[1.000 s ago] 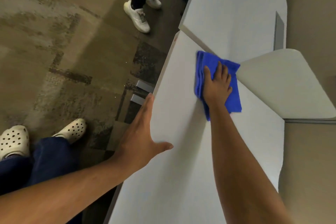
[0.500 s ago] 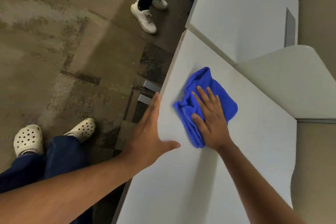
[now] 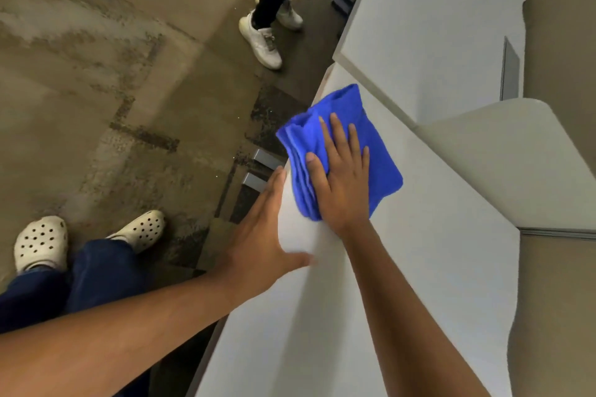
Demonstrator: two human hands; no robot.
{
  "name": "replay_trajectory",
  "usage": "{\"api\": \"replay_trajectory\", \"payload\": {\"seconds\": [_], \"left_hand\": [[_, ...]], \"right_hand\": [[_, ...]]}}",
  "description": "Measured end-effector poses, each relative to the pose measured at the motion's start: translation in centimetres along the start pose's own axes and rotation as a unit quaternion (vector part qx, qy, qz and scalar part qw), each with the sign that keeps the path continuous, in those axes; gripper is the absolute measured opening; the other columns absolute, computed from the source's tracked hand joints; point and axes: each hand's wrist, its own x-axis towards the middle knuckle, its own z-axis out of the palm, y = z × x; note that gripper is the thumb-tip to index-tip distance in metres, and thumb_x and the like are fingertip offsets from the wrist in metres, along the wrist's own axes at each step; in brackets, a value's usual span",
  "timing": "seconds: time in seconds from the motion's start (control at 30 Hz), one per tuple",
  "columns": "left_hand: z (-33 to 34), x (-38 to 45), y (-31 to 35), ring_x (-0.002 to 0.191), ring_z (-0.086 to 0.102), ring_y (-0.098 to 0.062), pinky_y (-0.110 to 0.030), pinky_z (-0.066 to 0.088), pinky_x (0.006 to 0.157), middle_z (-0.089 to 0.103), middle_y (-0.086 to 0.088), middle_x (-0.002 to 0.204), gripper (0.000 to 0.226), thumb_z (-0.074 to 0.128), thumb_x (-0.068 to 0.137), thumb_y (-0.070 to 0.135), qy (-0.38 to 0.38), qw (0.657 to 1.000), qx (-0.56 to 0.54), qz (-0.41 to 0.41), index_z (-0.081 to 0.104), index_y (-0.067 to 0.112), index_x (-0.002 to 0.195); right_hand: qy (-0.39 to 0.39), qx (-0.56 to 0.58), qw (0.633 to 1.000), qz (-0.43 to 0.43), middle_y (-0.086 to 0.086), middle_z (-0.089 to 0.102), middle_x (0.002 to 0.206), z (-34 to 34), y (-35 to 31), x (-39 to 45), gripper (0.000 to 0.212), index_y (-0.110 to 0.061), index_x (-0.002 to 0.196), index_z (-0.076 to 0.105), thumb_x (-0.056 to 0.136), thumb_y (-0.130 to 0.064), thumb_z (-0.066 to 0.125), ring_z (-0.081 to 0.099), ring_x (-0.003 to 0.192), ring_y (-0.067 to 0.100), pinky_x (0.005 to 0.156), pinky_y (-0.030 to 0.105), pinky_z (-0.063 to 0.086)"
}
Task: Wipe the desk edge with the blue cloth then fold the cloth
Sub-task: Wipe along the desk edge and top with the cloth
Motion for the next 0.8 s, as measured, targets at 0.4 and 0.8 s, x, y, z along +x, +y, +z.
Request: {"api": "replay_trajectory", "payload": {"seconds": [0.4,0.8], "left_hand": [[-0.2,0.3,-0.6,0.151,-0.008,0.004,-0.030,0.013,0.125,-0.028,0.034,0.158,0.130,0.080,0.081,0.052,-0.030,0.999,-0.024,-0.019,-0.029,0.049,0.151],[0.5,0.2,-1.6,0.140,-0.010,0.017,-0.015,-0.002,0.114,-0.025,0.039,0.155,0.131,0.082,0.078,0.053,-0.005,1.000,-0.014,-0.004,-0.024,0.043,0.156]], "right_hand": [[0.068,0.078,0.992,0.067,0.004,0.059,0.149,-2.0,3.0,10.7,0.069,-0.017,0.148,0.051,0.102,-0.065,0.034,0.053,0.137,0.025,0.120,0.052,0.037],[0.033,0.021,0.998,-0.058,0.003,0.062,0.142,-2.0,-0.8,13.6,0.054,-0.018,0.132,0.068,0.093,-0.030,0.031,0.050,0.138,0.027,0.121,0.049,0.033]]}}
